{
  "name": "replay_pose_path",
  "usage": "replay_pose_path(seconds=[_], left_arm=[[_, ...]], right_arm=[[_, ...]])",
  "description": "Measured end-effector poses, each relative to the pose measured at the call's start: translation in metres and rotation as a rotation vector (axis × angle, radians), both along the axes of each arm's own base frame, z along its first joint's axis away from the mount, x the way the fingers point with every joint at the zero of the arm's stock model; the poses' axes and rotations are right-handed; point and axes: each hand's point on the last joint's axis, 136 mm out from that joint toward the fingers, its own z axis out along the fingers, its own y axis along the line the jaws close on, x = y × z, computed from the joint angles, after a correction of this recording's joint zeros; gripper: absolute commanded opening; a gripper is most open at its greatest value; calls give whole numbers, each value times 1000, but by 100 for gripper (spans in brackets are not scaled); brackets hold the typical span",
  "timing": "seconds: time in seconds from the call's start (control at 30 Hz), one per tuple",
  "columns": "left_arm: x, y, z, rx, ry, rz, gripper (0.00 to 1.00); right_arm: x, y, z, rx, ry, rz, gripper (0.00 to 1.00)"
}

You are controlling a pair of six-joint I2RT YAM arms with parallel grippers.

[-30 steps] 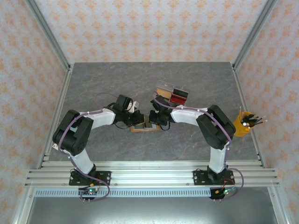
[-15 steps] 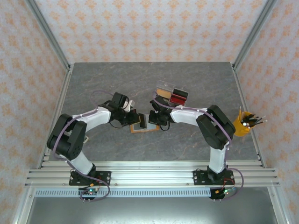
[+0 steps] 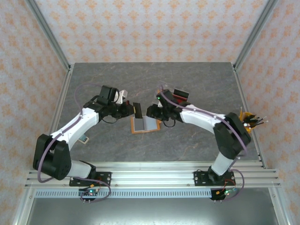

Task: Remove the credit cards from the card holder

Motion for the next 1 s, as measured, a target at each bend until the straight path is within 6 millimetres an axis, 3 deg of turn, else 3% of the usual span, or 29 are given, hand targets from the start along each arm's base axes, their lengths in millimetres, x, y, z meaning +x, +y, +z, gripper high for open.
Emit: replay_pose_path(seconds=[0.17, 0.3, 0.43, 0.63, 0.8, 1.0], left_arm=[[13, -13, 31, -130, -56, 27, 0], [20, -23, 50, -230, -76, 35, 0], [25, -30, 64, -312, -77, 34, 0], [26, -37, 75, -383, -62, 26, 0], [27, -39, 76, -399, -52, 27, 0], [26, -39, 75, -396, -51, 24, 0]], right_arm=[[15, -22, 47, 209, -56, -58, 72], [20, -31, 55, 327, -36, -88, 75], [18, -23, 70, 434, -15, -58, 74], [17, -10, 96, 553, -27, -4, 61], [18, -4, 102, 607, -10, 13, 48], [18, -2, 108, 639, 2, 15, 20]])
